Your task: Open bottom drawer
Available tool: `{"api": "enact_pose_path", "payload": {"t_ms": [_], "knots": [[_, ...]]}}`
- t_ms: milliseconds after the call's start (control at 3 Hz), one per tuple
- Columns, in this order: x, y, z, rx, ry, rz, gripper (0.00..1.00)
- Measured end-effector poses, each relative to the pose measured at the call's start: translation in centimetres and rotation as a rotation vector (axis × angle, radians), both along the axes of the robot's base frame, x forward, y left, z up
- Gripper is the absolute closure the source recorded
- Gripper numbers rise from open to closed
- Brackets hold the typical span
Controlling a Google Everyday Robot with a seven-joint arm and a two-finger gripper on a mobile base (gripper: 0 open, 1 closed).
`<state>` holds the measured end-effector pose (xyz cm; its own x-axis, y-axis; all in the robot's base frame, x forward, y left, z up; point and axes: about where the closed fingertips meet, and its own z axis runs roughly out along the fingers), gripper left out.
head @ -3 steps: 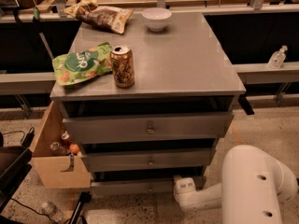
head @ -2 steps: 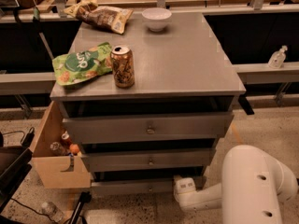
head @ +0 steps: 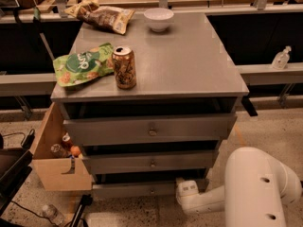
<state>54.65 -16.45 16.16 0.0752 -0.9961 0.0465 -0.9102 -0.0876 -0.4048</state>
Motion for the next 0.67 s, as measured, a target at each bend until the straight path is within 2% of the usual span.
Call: {"api": "enact_pose_path", "payload": {"t_ms": [333,667], "knots": [[0.0,0.0,0.0,0.0,0.0,0.0,0.38],[-0.01,0.0,0.01,0.0,0.0,0.0,0.07]]}}
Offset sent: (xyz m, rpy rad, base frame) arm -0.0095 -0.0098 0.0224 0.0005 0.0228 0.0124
